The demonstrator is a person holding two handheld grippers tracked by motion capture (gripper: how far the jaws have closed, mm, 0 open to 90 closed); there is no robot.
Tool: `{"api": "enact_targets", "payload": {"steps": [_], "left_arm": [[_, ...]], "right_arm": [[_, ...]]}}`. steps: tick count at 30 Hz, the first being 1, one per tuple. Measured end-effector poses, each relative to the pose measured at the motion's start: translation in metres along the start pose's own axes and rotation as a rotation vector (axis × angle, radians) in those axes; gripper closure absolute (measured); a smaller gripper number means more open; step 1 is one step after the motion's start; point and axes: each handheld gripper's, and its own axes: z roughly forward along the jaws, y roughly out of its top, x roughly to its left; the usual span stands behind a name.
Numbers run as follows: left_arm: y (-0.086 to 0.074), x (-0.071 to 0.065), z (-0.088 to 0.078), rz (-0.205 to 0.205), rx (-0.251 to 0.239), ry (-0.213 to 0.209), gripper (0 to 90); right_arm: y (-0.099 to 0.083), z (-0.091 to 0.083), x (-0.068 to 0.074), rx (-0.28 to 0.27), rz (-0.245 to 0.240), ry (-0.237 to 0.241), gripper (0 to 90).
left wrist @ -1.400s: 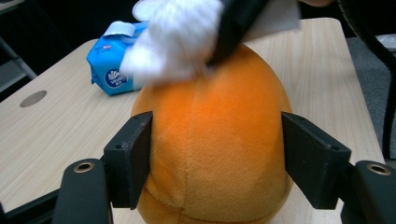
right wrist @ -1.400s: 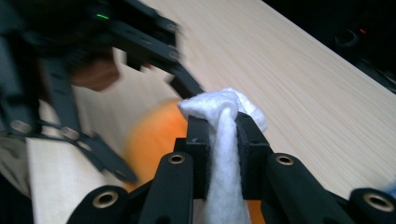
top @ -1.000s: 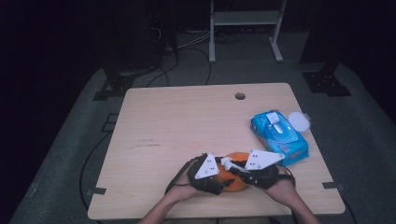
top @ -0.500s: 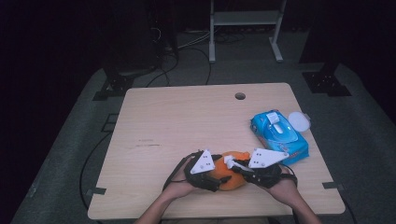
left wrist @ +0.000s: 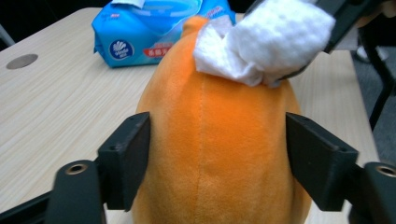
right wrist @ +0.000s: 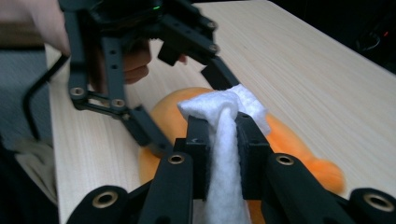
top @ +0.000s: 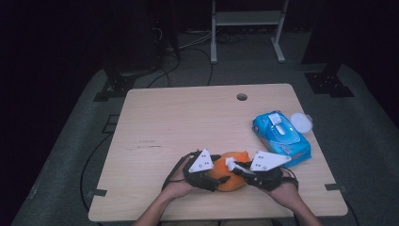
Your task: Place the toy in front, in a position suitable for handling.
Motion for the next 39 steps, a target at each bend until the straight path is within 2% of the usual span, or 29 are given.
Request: {"api": "enact_targets", "payload": {"steps": [1,3,5,8,10,11,14,16,17,20,23,25,28,31,34,36,39], "left_arm": [[-0.002,0.002,-0.002,0.002,-0.001,0.001,29.5],[-0.006,0.008,-0.006,-0.033,-0.008,0.004,31.2],[-0.011,0.015,-0.009,-0.063,-0.011,0.004,32.1],[-0.017,0.023,-0.013,-0.111,-0.023,0.0,32.2],[-0.019,0.025,-0.014,-0.128,-0.032,-0.003,32.1],[-0.02,0.025,-0.014,-0.126,-0.03,0.0,32.0],[-0.022,0.027,-0.012,-0.149,-0.039,0.004,31.4],[-0.022,0.027,-0.012,-0.153,-0.041,0.003,31.4],[-0.023,0.027,-0.013,-0.152,-0.04,0.004,31.4],[-0.023,0.027,-0.013,-0.155,-0.044,0.004,31.4],[-0.023,0.029,-0.013,-0.164,-0.046,0.013,31.4],[-0.023,0.029,-0.012,-0.164,-0.047,0.013,31.4],[-0.023,0.028,-0.01,-0.174,-0.047,0.017,30.8],[-0.022,0.025,-0.008,-0.163,-0.049,0.011,30.8],[-0.019,0.019,-0.008,-0.121,-0.045,0.016,31.8],[-0.017,0.014,-0.007,-0.089,-0.041,0.012,32.8],[-0.013,0.005,-0.005,-0.021,-0.035,-0.006,33.5]], "right_arm": [[0.001,0.001,0.001,0.002,-0.007,-0.001,77.2],[0.0,-0.001,-0.005,-0.006,0.009,-0.008,77.2],[-0.005,-0.004,-0.014,-0.001,0.017,-0.039,77.3],[-0.02,-0.009,-0.029,0.023,0.071,-0.091,77.2],[-0.03,-0.009,-0.034,0.026,0.123,-0.072,77.2],[-0.031,-0.007,-0.033,0.019,0.13,-0.055,77.2],[-0.022,-0.004,-0.022,-0.009,0.095,-0.001,77.2],[-0.017,-0.001,-0.017,-0.018,0.078,0.018,77.2],[-0.016,0.0,-0.015,-0.013,0.064,0.013,77.2],[-0.021,0.0,-0.021,-0.003,0.084,0.004,77.3],[-0.032,0.002,-0.029,0.044,0.089,-0.036,77.3],[-0.039,0.002,-0.033,0.06,0.11,-0.035,77.3],[-0.032,0.0,-0.028,0.032,0.11,-0.009,77.2],[-0.02,0.003,-0.015,-0.007,0.07,0.05,77.3],[-0.013,0.005,-0.009,0.01,0.026,0.028,77.4],[-0.016,0.002,-0.016,0.0,0.051,0.019,77.4],[-0.022,-0.008,-0.031,-0.019,0.106,-0.024,77.4]]}}
